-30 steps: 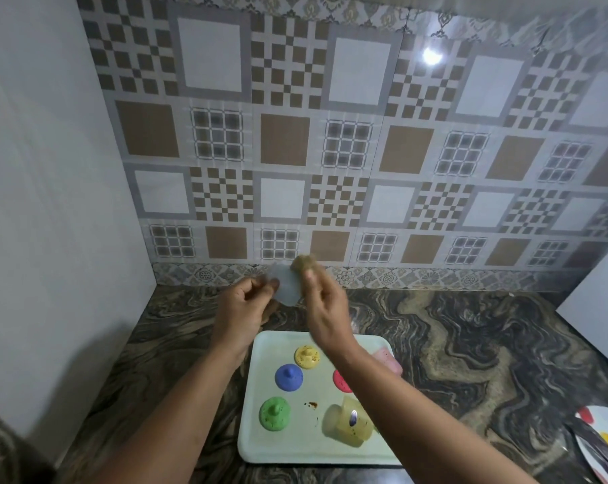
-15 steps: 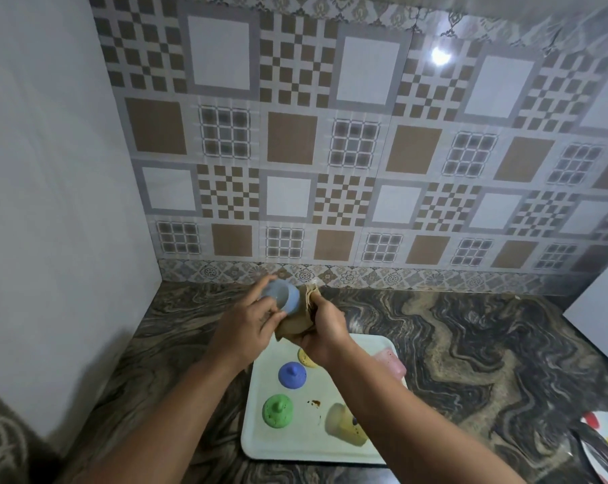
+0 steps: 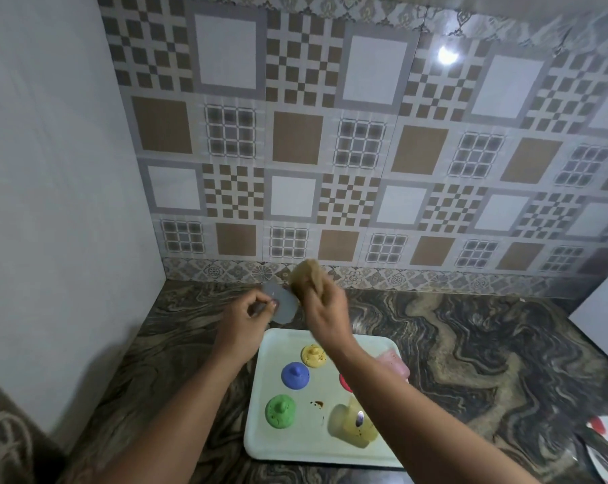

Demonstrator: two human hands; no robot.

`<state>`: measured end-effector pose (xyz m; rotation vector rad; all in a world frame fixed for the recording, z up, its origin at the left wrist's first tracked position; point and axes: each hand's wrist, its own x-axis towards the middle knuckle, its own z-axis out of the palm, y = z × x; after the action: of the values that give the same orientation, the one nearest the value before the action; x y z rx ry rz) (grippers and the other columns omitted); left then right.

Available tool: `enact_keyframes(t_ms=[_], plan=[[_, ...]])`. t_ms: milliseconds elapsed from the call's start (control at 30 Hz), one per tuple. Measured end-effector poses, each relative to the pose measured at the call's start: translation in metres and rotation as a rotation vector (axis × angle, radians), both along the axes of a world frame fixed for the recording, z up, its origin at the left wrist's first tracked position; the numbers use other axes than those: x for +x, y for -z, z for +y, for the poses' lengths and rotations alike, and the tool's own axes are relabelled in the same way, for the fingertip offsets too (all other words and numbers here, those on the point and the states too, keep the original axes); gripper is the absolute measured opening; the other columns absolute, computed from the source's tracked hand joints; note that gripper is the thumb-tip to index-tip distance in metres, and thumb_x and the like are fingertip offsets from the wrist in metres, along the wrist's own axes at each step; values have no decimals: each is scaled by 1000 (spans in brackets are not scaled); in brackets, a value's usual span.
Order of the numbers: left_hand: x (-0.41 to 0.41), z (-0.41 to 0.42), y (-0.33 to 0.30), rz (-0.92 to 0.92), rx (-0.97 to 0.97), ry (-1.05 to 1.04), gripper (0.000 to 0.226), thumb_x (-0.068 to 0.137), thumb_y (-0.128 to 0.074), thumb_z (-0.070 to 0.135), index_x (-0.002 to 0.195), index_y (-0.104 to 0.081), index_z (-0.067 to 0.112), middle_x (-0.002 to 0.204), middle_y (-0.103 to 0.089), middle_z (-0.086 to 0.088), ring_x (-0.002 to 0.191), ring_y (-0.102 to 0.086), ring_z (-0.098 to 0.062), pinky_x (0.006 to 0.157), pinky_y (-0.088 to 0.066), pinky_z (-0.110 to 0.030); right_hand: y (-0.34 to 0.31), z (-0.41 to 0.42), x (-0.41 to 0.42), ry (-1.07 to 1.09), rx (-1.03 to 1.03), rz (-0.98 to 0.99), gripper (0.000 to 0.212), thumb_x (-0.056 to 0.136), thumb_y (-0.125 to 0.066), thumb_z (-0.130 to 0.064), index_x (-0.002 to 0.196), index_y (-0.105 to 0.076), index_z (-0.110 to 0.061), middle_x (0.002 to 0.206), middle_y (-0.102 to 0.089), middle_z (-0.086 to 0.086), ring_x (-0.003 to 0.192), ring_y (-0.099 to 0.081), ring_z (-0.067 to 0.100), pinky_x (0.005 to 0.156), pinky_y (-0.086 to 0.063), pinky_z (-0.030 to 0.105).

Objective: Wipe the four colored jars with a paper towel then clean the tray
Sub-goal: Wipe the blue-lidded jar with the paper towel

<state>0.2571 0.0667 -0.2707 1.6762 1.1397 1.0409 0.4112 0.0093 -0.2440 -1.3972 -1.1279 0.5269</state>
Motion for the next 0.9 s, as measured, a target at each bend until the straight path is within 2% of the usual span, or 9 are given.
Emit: enact_keyframes(t_ms=[100, 167, 267, 333, 433, 600, 667, 767, 900], plan=[[4, -5, -5, -129, -72, 33, 18, 75, -63, 27, 90, -72, 29, 84, -76, 1, 84, -72, -25, 79, -58, -49, 32, 2, -7, -154, 81, -555, 53, 102, -45, -31, 154, -50, -23, 157, -52, 1, 148, -43, 10, 124, -31, 26], [-2, -6, -2, -143, -26, 47, 13, 77, -64, 34, 86, -70, 29, 84, -75, 2, 81, -71, -19, 78, -58, -49, 36, 9, -10, -178, 22, -361, 49, 105, -44, -38, 150, -56, -21, 150, -58, 2, 140, -50, 11, 118, -39, 26], [-5, -10, 6, -148, 19, 117, 13, 84, -68, 41, 82, -65, 28, 95, -73, 11, 91, -67, -7, 82, -59, -42, 16, 10, 1, -157, -273, 285, 47, 108, -47, -45, 123, -69, -6, 94, -69, 14, 80, -63, 26, 71, -53, 36], [-5, -8, 5, -192, 44, 113, 10, 92, -70, 29, 84, -64, 27, 114, -70, 12, 102, -65, -8, 80, -57, -25, 9, 10, 10, -203, -469, 629, 44, 109, -49, -40, 124, -66, -2, 102, -71, 29, 82, -67, 38, 81, -58, 52], [-11, 2, 0, -102, 161, 90, 13, 95, -67, 19, 85, -61, 25, 139, -59, 11, 123, -58, -5, 91, -52, -20, 11, 6, 2, -197, -506, 825, 45, 109, -48, -38, 130, -63, -2, 116, -72, 32, 96, -69, 43, 100, -54, 59], [-20, 15, 19, 446, 514, 235, 17, 95, -63, 16, 83, -52, 19, 164, -31, -3, 122, -61, -28, 82, -54, -38, 10, 16, -10, -56, -503, 729, 27, 104, -55, -18, 102, -72, 3, 97, -73, 29, 90, -70, 45, 86, -59, 58], [-29, 25, 30, 569, 505, 239, 12, 97, -61, 16, 87, -55, 15, 165, -29, -5, 117, -63, -32, 80, -53, -40, 11, 18, -8, -42, -457, 647, 17, 85, -67, -5, 82, -71, 11, 89, -69, 35, 91, -68, 52, 86, -54, 57], [-44, 42, 46, 706, 432, 207, 8, 93, -64, 16, 88, -60, 12, 159, -39, -8, 119, -62, -33, 84, -54, -40, 16, 26, 0, -15, -398, 698, 32, 80, -66, -10, 102, -73, 11, 101, -71, 40, 97, -72, 53, 88, -60, 57], [-43, 56, 58, 736, 258, 106, 27, 85, -73, 21, 96, -48, 23, 100, -59, 0, 87, -63, -26, 66, -45, -33, 16, 34, 13, -70, -465, 576, 20, 73, -70, 4, 91, -80, 6, 84, -73, 27, 75, -70, 34, 62, -57, 35]])
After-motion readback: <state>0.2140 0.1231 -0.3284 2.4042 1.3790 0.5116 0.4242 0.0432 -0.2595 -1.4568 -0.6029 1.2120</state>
